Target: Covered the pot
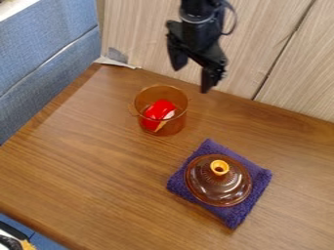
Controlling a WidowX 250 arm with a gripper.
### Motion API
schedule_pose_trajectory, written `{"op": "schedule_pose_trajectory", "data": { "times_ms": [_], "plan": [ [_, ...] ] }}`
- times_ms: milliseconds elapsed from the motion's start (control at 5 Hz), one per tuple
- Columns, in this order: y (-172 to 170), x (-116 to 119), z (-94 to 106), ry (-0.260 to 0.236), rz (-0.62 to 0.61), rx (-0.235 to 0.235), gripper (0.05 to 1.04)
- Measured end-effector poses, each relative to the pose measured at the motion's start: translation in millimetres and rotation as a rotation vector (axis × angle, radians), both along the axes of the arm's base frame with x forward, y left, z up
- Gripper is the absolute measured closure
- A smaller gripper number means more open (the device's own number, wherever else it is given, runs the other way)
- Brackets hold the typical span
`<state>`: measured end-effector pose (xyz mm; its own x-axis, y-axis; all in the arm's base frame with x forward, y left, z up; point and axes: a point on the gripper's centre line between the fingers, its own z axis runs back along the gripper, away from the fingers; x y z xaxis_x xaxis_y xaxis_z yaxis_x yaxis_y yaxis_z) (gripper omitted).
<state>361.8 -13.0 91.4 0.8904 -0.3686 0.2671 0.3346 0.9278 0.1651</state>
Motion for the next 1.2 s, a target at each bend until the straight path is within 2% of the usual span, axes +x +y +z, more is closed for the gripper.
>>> {"op": "schedule_pose_trajectory", "data": {
  "times_ms": [400,600,800,1000,1200],
  "plan": [
    [-57,-37,-20.8,0.101,-0.193,-0.081,0.083],
    [-70,-54,-30.6,0.166,-0.247,-0.091,0.083],
    [-69,-68,-45.7,0.254,-0.277,-0.051,0.083],
    [-75,-74,-56.7,0.306,-0.309,-0.048,0.083],
    [-76,-79,-71.3,0.367,-0.316,-0.033,0.133]
  ]
}}
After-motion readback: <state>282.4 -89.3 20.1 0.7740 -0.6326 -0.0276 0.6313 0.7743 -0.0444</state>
